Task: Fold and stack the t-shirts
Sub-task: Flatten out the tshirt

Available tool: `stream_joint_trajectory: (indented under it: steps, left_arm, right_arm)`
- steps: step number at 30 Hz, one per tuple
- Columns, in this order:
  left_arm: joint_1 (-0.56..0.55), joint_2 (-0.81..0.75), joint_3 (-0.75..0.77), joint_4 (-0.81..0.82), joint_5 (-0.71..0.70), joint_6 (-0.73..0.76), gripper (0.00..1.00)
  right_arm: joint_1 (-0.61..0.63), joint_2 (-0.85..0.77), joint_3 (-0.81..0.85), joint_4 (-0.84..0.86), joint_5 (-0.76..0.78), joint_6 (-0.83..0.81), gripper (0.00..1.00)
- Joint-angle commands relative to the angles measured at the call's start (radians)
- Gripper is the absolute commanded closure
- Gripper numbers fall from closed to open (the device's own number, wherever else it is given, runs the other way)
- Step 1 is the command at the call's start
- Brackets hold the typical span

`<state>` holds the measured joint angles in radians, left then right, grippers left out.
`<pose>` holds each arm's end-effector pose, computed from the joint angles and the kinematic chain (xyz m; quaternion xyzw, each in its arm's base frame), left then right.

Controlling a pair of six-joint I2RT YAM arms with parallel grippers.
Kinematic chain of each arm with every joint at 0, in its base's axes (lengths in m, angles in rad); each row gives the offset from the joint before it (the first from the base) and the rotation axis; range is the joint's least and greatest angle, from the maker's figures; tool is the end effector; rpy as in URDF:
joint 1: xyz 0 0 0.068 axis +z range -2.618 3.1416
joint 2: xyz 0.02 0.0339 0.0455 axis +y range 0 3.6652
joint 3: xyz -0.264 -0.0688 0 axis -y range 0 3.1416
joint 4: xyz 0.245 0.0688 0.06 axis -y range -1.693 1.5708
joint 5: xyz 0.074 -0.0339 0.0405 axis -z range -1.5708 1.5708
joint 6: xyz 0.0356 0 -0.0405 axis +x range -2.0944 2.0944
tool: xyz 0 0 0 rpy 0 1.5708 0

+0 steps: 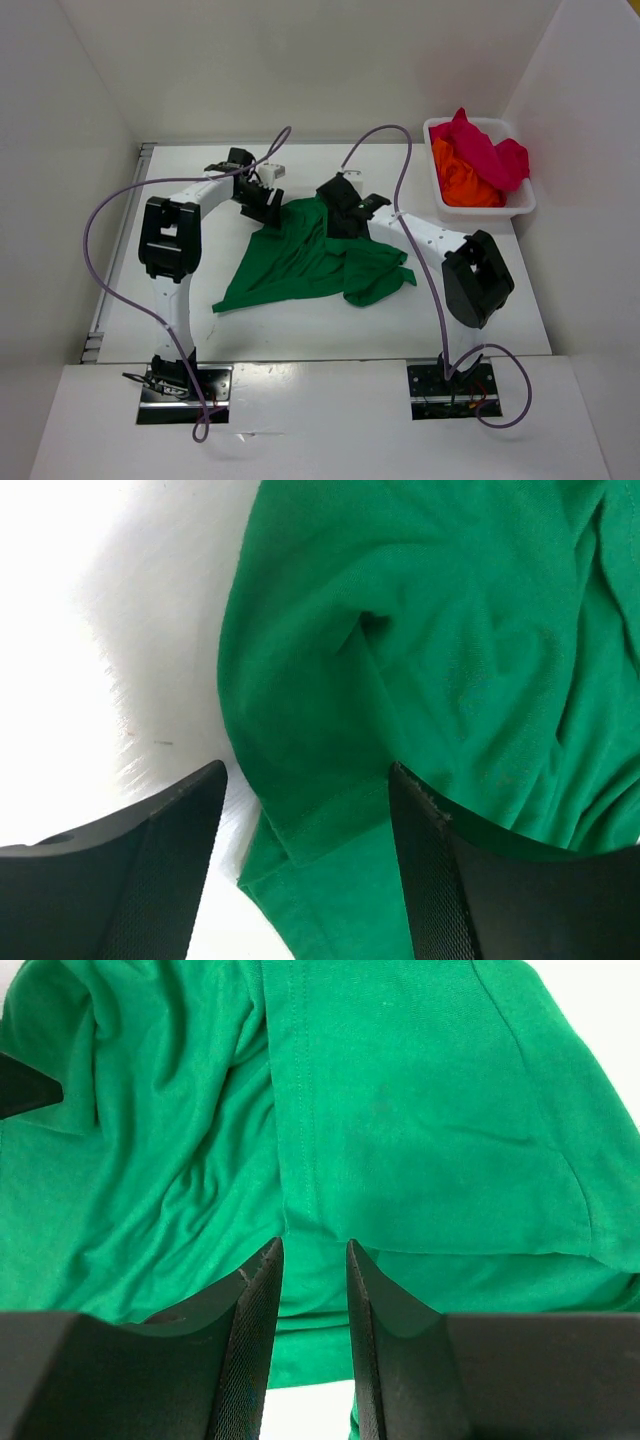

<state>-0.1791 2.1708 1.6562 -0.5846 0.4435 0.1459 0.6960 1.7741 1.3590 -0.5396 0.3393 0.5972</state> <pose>0.4500 -0.0970 0.1685 0.2042 0.9277 -0.2176 0.2243 0.3022 0.2370 0.2404 0.0047 0.9406 0.0516 0.3355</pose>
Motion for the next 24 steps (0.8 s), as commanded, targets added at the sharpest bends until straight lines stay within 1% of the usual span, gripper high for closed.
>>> stream_joint_trajectory:
  steps: [1, 5, 6, 8, 9, 11, 12, 16, 17, 20, 22, 24]
  left_arm:
    - [-0.002, 0.026, 0.014, -0.027, 0.020, -0.019, 0.27]
    - [-0.002, 0.017, 0.014, -0.027, 0.040, -0.028, 0.39]
    - [-0.002, 0.008, 0.014, -0.027, 0.040, -0.028, 0.48]
    - [-0.002, -0.017, 0.005, -0.038, 0.072, -0.028, 0.56]
    - [-0.002, -0.034, 0.005, -0.038, 0.083, -0.028, 0.67]
    - [-0.002, -0.052, 0.005, -0.038, 0.092, -0.028, 0.81]
    - [-0.002, -0.066, 0.005, -0.038, 0.092, -0.028, 0.88]
    - [-0.002, -0.075, 0.005, -0.047, 0.092, -0.028, 0.93]
    - [-0.002, -0.075, 0.005, -0.047, 0.092, -0.028, 0.96]
    - [-0.002, -0.098, 0.005, -0.047, 0.092, -0.028, 0.99]
    - [-0.002, -0.098, 0.005, -0.047, 0.080, -0.028, 0.99]
    - [-0.002, -0.109, 0.005, -0.047, 0.067, -0.028, 0.99]
  right_arm:
    - [0.010, -0.015, -0.009, 0.036, 0.003, 0.015, 0.63]
    - [0.019, -0.005, -0.018, 0.046, 0.003, 0.015, 0.66]
    - [0.019, -0.005, -0.018, 0.046, 0.003, 0.015, 0.66]
    - [0.019, 0.004, -0.028, 0.046, 0.003, 0.006, 0.66]
    - [0.019, 0.014, -0.028, 0.055, 0.003, 0.006, 0.66]
    - [0.019, 0.041, -0.028, 0.055, -0.006, -0.017, 0.63]
    - [0.029, 0.065, -0.015, 0.055, 0.003, -0.017, 0.59]
    - [0.039, 0.131, 0.009, 0.043, 0.012, -0.060, 0.49]
    - [0.039, 0.142, 0.018, 0.033, 0.012, -0.074, 0.47]
    - [0.049, 0.166, 0.019, 0.033, 0.021, -0.088, 0.46]
    - [0.050, 0.176, 0.029, 0.058, -0.017, -0.120, 0.46]
    - [0.050, 0.208, 0.029, 0.058, -0.017, -0.120, 0.46]
